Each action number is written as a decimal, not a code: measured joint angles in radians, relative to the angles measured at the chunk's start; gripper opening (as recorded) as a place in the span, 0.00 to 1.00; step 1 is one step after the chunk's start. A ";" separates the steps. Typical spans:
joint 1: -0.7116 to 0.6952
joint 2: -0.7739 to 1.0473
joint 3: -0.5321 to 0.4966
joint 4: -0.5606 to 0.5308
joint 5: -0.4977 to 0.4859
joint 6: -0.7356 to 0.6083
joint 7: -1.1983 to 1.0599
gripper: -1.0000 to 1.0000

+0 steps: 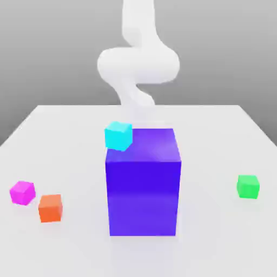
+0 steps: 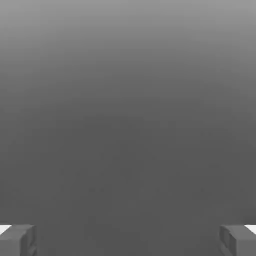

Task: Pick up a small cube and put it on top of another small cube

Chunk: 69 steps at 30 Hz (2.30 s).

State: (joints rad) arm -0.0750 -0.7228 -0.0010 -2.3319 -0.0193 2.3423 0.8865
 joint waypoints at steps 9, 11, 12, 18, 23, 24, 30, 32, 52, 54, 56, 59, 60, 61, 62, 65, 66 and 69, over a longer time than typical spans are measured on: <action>-0.256 0.281 -0.035 -0.115 -0.066 0.152 0.311 0.50; -0.306 0.342 -0.051 -0.141 -0.078 0.186 0.377 0.50; -0.330 0.373 -0.060 -0.153 -0.083 0.203 0.410 0.50; -0.455 0.555 -0.133 -0.229 -0.090 0.304 0.587 0.50; -0.566 0.709 -0.203 -0.293 -0.032 0.390 0.690 0.50; -0.594 0.740 -0.210 -0.306 -0.010 0.407 0.703 0.50; -0.676 0.939 -0.170 -0.332 0.164 0.535 0.681 0.50; -0.712 1.011 -0.128 -0.319 0.201 0.592 0.654 0.50; -0.583 0.798 -0.084 -0.317 0.074 0.479 0.725 0.00; -0.512 0.773 -0.047 -0.307 0.067 0.477 0.723 0.00; -0.446 0.750 -0.014 -0.297 0.057 0.476 0.723 0.00; -0.349 0.719 0.035 -0.282 0.036 0.475 0.728 0.00; -0.316 0.709 0.049 -0.276 0.027 0.475 0.730 0.00; -0.284 0.700 0.069 -0.274 0.020 0.472 0.734 0.00; -0.241 0.691 0.094 -0.273 0.015 0.469 0.737 0.00; -0.094 0.667 0.164 -0.275 0.001 0.455 0.747 0.00; -0.050 0.661 0.187 -0.277 -0.005 0.450 0.751 0.00; 0.076 0.644 0.260 -0.281 -0.022 0.436 0.765 0.00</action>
State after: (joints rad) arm 0.0011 -0.0791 0.2590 -2.6125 -0.0412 2.7781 1.6514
